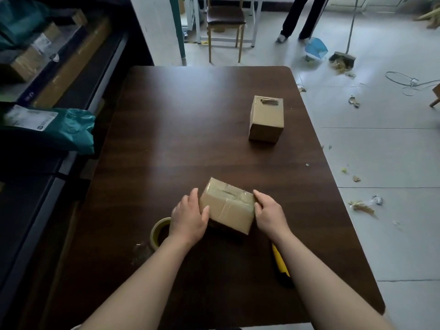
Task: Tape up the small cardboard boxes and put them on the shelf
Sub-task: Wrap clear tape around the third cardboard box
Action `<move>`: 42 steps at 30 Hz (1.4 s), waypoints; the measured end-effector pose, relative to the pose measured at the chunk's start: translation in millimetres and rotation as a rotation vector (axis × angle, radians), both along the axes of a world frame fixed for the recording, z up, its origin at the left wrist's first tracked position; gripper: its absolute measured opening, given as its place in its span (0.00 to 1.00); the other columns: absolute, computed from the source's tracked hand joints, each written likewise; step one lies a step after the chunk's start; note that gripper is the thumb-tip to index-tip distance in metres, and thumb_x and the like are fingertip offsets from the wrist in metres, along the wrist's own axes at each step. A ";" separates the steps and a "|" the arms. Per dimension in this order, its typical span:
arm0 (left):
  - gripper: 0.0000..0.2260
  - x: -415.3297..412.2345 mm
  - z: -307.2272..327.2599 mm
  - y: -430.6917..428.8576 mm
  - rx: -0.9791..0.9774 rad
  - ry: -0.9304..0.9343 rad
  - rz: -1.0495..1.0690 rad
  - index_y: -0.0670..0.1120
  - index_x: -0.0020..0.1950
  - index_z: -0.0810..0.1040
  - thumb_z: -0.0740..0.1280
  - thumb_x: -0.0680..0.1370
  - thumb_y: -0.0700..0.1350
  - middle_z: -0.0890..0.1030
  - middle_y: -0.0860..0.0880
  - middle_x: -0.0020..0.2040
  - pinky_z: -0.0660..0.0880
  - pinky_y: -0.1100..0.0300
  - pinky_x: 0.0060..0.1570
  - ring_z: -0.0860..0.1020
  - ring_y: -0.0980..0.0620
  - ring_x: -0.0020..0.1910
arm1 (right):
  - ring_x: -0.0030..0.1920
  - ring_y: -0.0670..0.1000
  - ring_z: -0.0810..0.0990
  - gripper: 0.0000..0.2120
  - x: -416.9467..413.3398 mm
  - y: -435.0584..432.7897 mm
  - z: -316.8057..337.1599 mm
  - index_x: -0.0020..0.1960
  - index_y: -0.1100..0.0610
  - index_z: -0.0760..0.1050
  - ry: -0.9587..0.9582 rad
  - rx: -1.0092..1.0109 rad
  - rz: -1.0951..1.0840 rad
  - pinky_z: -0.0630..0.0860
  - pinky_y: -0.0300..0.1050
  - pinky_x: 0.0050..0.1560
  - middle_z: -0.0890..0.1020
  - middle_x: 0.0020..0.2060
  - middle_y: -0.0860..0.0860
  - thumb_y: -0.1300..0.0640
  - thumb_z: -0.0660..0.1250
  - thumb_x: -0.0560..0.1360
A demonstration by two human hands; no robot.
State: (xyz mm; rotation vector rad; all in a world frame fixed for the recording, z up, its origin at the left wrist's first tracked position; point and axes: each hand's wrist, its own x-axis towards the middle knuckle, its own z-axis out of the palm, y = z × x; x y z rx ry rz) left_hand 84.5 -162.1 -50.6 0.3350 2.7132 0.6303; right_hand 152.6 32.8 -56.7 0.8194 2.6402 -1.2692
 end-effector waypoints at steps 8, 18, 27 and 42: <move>0.27 10.6 -16.1 5.1 -0.157 0.305 -0.449 0.47 0.77 0.61 0.49 0.79 0.55 0.61 0.48 0.77 0.52 0.45 0.74 0.62 0.46 0.75 | 0.77 0.50 0.52 0.24 -2.2 -19.3 -11.0 0.76 0.57 0.62 0.180 0.415 0.394 0.49 0.44 0.77 0.60 0.76 0.53 0.54 0.50 0.81; 0.26 8.6 -24.8 1.4 -0.329 0.226 -0.530 0.55 0.78 0.49 0.40 0.80 0.57 0.49 0.57 0.79 0.37 0.40 0.72 0.45 0.51 0.77 | 0.77 0.53 0.55 0.26 12.1 -27.8 -34.5 0.77 0.55 0.56 -0.021 0.646 0.368 0.46 0.49 0.73 0.57 0.76 0.51 0.49 0.46 0.80; 0.31 24.0 -12.7 22.8 -0.045 -0.038 -0.142 0.44 0.78 0.36 0.51 0.83 0.49 0.33 0.46 0.78 0.39 0.54 0.75 0.37 0.49 0.77 | 0.77 0.49 0.34 0.31 7.3 -38.1 -26.9 0.76 0.57 0.30 -0.163 0.373 0.118 0.37 0.45 0.76 0.30 0.75 0.51 0.47 0.45 0.83; 0.22 -19.0 -12.0 32.1 0.590 -0.619 0.542 0.46 0.70 0.67 0.66 0.77 0.47 0.77 0.44 0.61 0.74 0.55 0.52 0.77 0.46 0.56 | 0.73 0.51 0.64 0.26 -18.7 -17.4 -2.7 0.76 0.54 0.61 -0.124 -0.460 -0.351 0.59 0.43 0.69 0.66 0.73 0.50 0.44 0.48 0.83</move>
